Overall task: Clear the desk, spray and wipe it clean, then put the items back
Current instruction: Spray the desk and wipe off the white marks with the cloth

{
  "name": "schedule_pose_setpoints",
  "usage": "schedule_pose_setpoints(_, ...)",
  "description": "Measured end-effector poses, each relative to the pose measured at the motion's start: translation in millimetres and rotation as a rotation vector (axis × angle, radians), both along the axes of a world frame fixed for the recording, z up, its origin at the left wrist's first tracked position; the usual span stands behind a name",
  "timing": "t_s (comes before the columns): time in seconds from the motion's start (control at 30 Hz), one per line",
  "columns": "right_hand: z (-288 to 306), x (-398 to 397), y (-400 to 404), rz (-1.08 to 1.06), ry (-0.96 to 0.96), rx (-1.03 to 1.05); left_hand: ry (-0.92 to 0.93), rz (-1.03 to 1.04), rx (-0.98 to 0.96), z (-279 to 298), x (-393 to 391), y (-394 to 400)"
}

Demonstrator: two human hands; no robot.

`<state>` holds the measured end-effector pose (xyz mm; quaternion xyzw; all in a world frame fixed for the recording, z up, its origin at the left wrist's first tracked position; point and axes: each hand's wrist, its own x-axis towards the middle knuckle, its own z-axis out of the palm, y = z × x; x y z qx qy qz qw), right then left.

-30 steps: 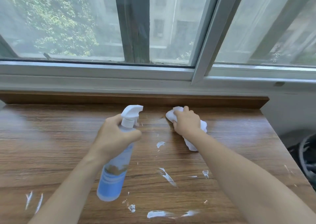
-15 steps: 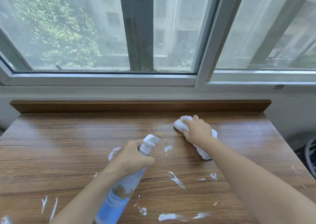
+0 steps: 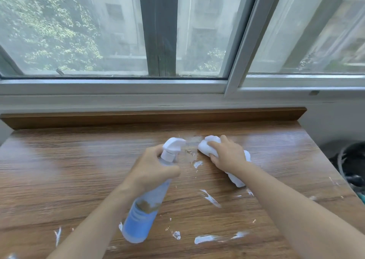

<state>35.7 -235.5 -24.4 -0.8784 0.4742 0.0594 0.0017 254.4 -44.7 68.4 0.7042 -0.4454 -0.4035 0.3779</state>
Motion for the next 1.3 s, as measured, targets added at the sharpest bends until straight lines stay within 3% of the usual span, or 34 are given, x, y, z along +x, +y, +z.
schedule_pose_setpoints(0.13, 0.4, -6.1, 35.0, 0.111, -0.012, 0.020, 0.053, 0.232, -0.277, 12.4, 44.2, 4.6)
schedule_pose_setpoints(0.27, -0.1, 1.6, 48.2, 0.304, -0.028, 0.082, -0.088, 0.492, -0.495, 8.8, 93.2, -1.1)
schedule_pose_setpoints(0.37, 0.7, 24.1, 16.4, 0.170, -0.018, 0.038, -0.238, 0.597, -0.542, -7.0, 120.0, -6.5)
schedule_pose_setpoints(0.47, 5.1, 53.3, -19.9, -0.019, -0.011, 0.003, -0.300, 0.621, -0.582, -23.2, 134.6, -9.9)
schedule_pose_setpoints(0.53, 6.0, 63.0, -24.9, -0.024, 0.005, 0.011, -0.298, 0.634, -0.619, -28.2, 139.5, -10.8)
schedule_pose_setpoints(0.8, -0.7, 8.5, 35.4, 0.353, -0.067, 0.114, -0.344, 0.607, -0.723, -40.1, 147.4, -14.7)
schedule_pose_setpoints(1.07, 3.1, 71.6, -9.0, -0.075, -0.031, 0.013, -0.357, 0.625, -0.769, -43.5, 143.7, -11.7)
schedule_pose_setpoints(1.3, 4.8, 17.5, 53.6, 0.292, -0.072, 0.136, -0.328, 0.618, -0.749, -47.3, 147.1, -15.1)
